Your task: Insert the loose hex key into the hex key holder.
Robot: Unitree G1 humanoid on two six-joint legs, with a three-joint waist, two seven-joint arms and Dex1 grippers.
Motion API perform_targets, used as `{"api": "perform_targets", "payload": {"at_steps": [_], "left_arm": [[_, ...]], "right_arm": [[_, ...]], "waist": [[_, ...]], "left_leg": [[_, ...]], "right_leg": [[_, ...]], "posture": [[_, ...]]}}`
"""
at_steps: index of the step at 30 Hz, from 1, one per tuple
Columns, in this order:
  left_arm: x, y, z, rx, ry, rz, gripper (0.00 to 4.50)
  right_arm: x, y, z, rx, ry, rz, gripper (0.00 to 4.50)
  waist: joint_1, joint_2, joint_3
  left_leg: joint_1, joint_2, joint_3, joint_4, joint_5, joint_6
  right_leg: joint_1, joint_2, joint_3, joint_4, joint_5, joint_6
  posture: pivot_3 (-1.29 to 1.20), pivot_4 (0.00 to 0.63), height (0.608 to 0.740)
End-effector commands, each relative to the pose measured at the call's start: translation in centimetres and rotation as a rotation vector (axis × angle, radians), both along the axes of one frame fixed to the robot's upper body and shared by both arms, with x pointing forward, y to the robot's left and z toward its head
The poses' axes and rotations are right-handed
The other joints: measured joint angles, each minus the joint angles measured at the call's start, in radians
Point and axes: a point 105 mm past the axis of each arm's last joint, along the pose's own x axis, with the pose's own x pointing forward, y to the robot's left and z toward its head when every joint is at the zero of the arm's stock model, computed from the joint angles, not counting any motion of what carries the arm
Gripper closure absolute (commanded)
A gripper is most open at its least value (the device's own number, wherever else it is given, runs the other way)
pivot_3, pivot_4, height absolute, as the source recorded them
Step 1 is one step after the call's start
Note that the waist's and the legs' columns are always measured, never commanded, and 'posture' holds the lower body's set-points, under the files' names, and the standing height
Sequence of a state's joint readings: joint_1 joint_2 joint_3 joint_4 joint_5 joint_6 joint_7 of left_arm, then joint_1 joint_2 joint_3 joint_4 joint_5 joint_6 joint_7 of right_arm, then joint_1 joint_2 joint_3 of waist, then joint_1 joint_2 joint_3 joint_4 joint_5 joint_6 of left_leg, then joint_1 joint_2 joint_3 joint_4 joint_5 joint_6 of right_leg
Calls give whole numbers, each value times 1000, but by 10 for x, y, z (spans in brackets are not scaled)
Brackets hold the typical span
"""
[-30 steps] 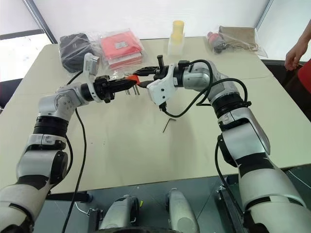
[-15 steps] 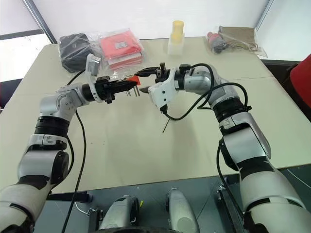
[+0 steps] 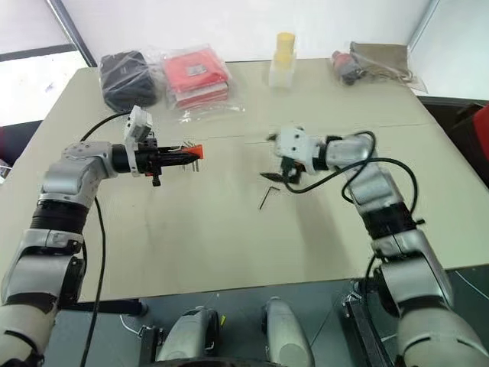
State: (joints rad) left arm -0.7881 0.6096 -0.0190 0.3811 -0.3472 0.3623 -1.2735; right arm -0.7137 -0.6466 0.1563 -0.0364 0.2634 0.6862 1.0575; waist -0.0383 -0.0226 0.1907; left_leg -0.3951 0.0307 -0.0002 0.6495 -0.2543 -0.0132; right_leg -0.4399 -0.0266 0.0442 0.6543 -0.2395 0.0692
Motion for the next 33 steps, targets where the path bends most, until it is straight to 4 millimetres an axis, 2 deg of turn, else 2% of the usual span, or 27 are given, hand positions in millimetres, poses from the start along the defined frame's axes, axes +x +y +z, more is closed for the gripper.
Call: {"api": "perform_targets", "payload": {"at_steps": [1, 4, 9, 12, 16, 26, 33], "left_arm": [[-5, -3, 18, 14, -106, -4, 4500], [-9, -8, 16, 17, -120, -2, 4500], [-11, -13, 12, 2, -116, 3, 4500], [-11, -15, 9, -22, -105, 18, 4500], [-12, -15, 6, -28, -98, 26, 4500], [-11, -11, 4, -46, -92, 67, 4500], [-14, -13, 1, -65, -83, 80, 4500]], "right_arm": [[-35, 6, 3, 75, 254, -31, 13], [-53, 12, -10, 104, 429, -76, 13], [-52, 13, -24, 118, 518, -170, 13], [-35, 11, -40, 91, 502, -254, 13], [-18, 9, -52, 75, 485, -315, 13], [10, 14, -69, 69, 466, -366, 13], [28, 22, -85, -21, 413, -374, 13]], "waist": [[2, 0, 0], [4, 0, 0], [2, 0, 0], [2, -1, 0], [0, -1, 0], [-7, -1, -1], [-8, -2, -1]], "left_leg": [[0, 0, -1, 1, 0, 0], [1, -2, -1, 1, 0, 0], [0, -3, 1, 1, 0, 0], [0, -3, 1, 1, 0, 0], [0, -4, 1, 1, 0, 0], [0, -3, 1, 1, 0, 0], [3, -3, 1, 1, 0, 0]], "right_leg": [[1, 0, 0, 0, 0, 0], [2, 0, -1, -1, 0, 0], [2, 1, -1, -1, 0, 0], [2, 1, -2, -1, 0, 0], [2, 1, -2, -2, 0, 1], [2, 2, -2, -2, 0, 1], [6, 2, -2, -3, 0, 1]], "posture": [[0, 150, 740], [0, 150, 740], [0, 150, 740], [0, 150, 740], [0, 150, 740], [0, 150, 740], [0, 150, 740]]}}
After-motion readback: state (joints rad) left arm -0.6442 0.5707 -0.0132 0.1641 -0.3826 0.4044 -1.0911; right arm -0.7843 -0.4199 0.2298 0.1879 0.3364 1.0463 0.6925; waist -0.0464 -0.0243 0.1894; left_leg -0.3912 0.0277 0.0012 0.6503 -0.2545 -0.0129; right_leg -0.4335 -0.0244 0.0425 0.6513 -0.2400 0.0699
